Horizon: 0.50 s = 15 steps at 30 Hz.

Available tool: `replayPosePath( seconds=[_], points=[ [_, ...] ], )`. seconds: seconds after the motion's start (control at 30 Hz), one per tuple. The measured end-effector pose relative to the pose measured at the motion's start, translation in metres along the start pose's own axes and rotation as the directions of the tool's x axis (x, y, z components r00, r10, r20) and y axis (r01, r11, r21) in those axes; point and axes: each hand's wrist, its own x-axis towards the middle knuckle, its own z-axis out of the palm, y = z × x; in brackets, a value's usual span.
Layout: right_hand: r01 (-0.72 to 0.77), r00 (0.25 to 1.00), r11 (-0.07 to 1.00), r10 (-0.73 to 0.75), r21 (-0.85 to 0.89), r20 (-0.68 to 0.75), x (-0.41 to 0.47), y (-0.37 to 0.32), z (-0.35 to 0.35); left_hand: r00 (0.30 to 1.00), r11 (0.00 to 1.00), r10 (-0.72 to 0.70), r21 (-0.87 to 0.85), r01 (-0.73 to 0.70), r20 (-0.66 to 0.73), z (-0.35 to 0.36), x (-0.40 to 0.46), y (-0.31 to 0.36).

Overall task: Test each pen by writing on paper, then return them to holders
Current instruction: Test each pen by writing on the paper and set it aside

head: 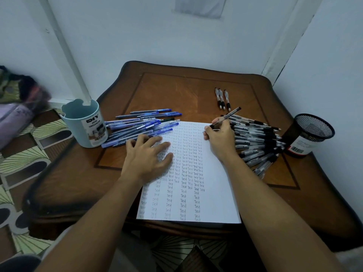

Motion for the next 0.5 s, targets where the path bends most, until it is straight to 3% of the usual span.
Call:
replayPosePath(
  seconds=[0.5],
  points=[
    [-0.005,1.000,1.000,0.005,-0.006,-0.031,-0.0025,-0.0023,0.0007,1.000,1.000,-0.006,-0.003,0.006,0.018,0.0006,0.0003,-0.0021]
  ],
)
